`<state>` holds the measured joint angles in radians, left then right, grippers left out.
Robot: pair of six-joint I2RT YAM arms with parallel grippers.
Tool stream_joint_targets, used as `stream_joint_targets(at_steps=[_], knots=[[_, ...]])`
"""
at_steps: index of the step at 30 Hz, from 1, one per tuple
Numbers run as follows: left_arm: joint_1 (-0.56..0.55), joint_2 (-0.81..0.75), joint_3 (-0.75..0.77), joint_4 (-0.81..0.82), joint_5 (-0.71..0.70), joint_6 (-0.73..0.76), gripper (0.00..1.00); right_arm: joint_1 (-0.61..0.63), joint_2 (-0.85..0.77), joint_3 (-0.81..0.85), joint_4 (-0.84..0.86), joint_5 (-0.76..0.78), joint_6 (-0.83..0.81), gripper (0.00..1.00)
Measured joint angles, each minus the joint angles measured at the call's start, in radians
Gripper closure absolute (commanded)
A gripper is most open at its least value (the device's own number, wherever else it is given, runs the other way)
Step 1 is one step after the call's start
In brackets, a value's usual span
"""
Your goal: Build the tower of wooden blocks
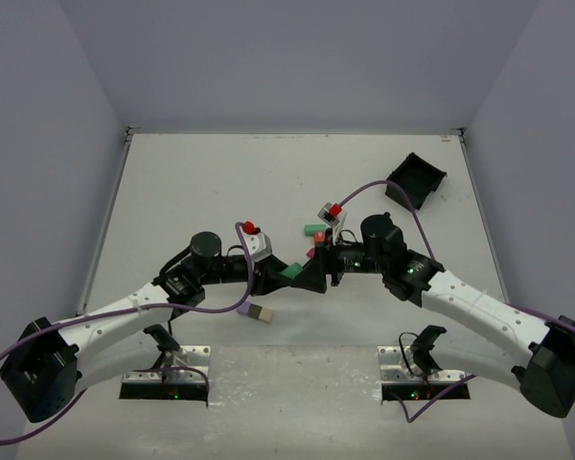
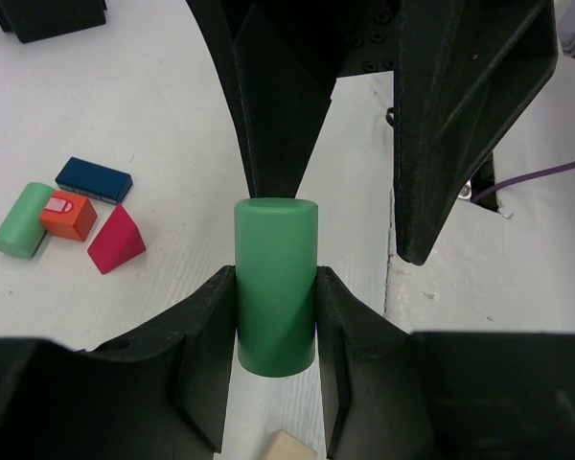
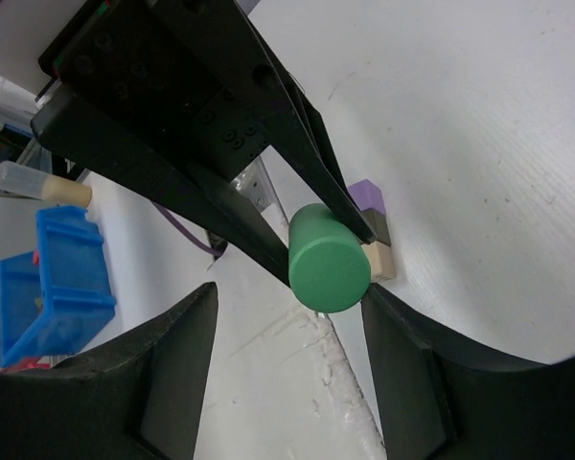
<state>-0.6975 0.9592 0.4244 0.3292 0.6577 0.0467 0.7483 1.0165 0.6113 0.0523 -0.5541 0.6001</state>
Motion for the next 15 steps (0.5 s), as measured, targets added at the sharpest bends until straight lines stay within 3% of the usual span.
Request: stream_joint_targets(at_steps=[5,15], knots=[[0.0,0.0,0.0,0.004,-0.004,-0.003,0.91,-0.001,0.008,0.0,0.015,0.004,0.007,0.48],[0.0,-0.01,0.0,0.002,-0.022,-0.003,0.89,-0.002,0.012,0.0,0.018,0.03,0.011,0.45]])
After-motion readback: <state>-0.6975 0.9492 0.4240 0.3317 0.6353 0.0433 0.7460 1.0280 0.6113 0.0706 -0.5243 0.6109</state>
